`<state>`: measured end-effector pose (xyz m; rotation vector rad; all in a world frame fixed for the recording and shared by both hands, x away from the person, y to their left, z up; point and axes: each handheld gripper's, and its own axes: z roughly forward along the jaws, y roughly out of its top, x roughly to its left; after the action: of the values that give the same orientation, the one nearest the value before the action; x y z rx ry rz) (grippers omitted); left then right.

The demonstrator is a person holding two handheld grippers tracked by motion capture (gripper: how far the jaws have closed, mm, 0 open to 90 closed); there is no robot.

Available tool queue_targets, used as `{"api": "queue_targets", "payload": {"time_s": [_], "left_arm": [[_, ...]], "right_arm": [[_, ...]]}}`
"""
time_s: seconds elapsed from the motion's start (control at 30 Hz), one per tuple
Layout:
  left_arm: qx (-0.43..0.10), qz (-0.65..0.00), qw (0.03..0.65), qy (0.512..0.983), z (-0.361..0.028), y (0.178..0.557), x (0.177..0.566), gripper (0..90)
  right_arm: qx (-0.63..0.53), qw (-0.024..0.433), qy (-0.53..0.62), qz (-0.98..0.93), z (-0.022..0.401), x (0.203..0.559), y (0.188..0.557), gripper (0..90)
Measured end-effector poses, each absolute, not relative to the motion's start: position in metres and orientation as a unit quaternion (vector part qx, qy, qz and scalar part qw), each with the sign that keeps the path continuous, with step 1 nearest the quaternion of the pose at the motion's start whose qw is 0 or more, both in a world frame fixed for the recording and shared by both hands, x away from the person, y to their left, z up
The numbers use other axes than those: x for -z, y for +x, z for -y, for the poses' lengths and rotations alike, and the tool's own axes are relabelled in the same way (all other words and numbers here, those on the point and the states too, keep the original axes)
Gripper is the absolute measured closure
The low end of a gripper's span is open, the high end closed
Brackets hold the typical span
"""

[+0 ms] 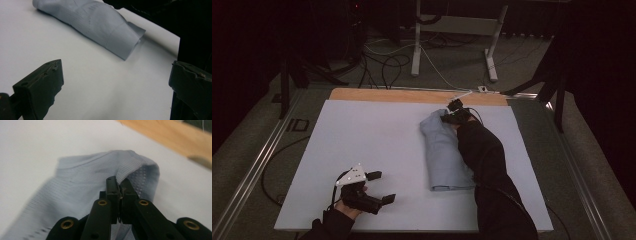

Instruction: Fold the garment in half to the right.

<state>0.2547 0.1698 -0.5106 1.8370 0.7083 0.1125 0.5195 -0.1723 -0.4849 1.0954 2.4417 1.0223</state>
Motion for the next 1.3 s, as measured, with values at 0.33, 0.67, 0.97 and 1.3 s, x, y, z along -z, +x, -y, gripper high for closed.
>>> {"api": "queue_targets", "payload": {"time_s": [0.33,0.67,0.97,1.3], "left_arm": [[-0.067,-0.297,0.548,0.779,-0.169,0.254,0.511,0.3],[-0.070,-0.301,0.547,0.778,-0.170,0.255,0.512,0.3],[-0.077,-0.302,0.546,0.778,-0.171,0.256,0.512,0.3],[-0.090,-0.303,0.545,0.776,-0.173,0.255,0.511,0.3]], "right_arm": [[-0.368,0.151,0.369,-0.840,0.162,0.478,0.523,88.4],[-0.343,0.154,0.414,-0.829,0.175,0.498,0.532,87.9],[-0.318,0.148,0.427,-0.833,0.176,0.510,0.536,87.6],[-0.289,0.162,0.440,-0.835,0.177,0.515,0.537,86.8]]}}
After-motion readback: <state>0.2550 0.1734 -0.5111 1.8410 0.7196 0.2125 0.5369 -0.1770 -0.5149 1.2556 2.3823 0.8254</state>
